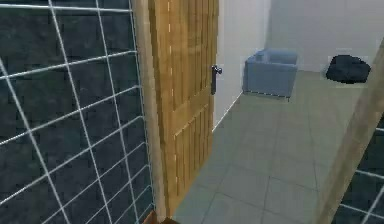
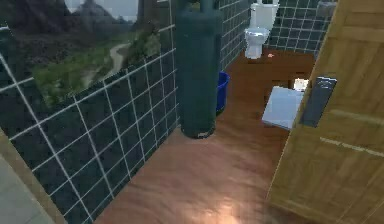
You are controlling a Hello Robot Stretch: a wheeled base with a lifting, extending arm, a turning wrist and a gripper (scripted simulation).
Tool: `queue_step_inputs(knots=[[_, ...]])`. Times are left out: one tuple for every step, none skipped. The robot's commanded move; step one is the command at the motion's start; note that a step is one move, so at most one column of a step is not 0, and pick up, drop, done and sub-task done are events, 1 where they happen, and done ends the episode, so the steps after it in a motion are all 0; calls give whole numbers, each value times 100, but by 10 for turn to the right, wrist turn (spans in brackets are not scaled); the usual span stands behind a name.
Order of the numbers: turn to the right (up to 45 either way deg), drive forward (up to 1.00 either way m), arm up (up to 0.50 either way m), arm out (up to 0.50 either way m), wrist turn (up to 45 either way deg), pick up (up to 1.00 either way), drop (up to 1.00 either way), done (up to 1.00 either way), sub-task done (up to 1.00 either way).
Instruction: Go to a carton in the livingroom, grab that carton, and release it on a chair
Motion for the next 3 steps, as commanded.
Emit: queue_step_inputs(knots=[[0, 80, 0, 0, 0, 0, 0, 0, 0], [270, 0, 0, 0, 0, 0, 0, 0, 0], [0, 45, 0, 0, 0, 0, 0, 0, 0]])
